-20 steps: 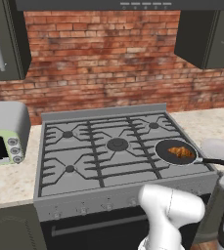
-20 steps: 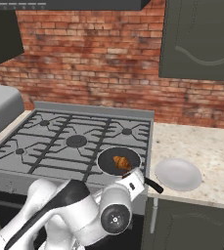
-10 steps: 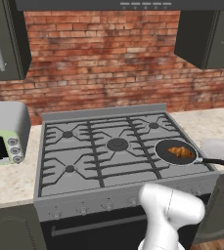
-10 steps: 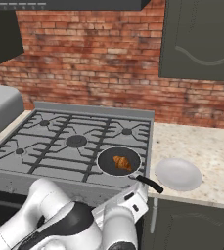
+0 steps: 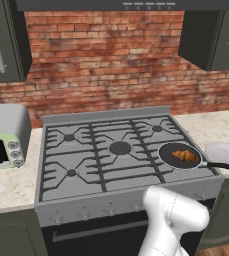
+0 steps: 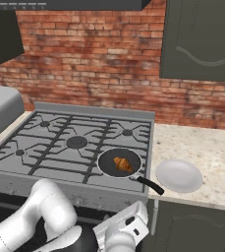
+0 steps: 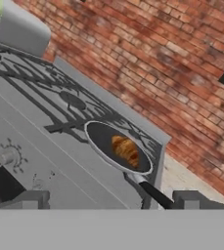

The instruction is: Pick the croissant and place it on the pan. Then turn on the stove to warm the croissant.

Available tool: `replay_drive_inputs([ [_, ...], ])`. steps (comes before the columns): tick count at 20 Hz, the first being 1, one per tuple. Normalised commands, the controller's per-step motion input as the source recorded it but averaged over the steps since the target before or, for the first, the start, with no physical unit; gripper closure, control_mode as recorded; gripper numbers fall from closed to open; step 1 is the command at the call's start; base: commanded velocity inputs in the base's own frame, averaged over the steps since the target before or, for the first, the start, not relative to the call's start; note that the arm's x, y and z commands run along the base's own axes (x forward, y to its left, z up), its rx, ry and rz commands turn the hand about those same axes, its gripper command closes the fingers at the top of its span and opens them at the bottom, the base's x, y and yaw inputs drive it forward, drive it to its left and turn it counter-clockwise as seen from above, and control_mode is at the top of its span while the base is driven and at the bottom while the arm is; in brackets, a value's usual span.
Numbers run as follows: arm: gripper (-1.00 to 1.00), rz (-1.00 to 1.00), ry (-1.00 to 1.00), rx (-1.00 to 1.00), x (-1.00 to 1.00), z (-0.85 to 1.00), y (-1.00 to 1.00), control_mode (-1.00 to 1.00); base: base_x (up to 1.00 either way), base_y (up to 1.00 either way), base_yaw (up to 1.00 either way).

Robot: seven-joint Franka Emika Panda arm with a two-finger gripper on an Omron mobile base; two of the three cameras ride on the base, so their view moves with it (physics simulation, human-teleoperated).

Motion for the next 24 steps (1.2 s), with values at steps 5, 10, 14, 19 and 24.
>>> replay_drive_inputs([
  [5,-1.0,0.0,-0.03,0.02,0.02,-0.56,0.0,-1.0,0.0,0.0,0.0],
  [10,-1.0,0.0,0.0,0.09,0.19,-0.51,-0.03,-1.0,0.0,0.0,0.0],
  [14,-1.0,0.01,0.0,0.12,0.32,-0.39,-0.06,-1.0,0.0,0.0,0.0],
  [19,-1.0,0.04,0.0,0.15,0.26,-0.22,-0.19,-1.0,0.0,0.0,0.0],
  [24,-1.0,0.06,0.0,0.14,0.01,-0.25,-0.21,-1.0,0.0,0.0,0.0],
])
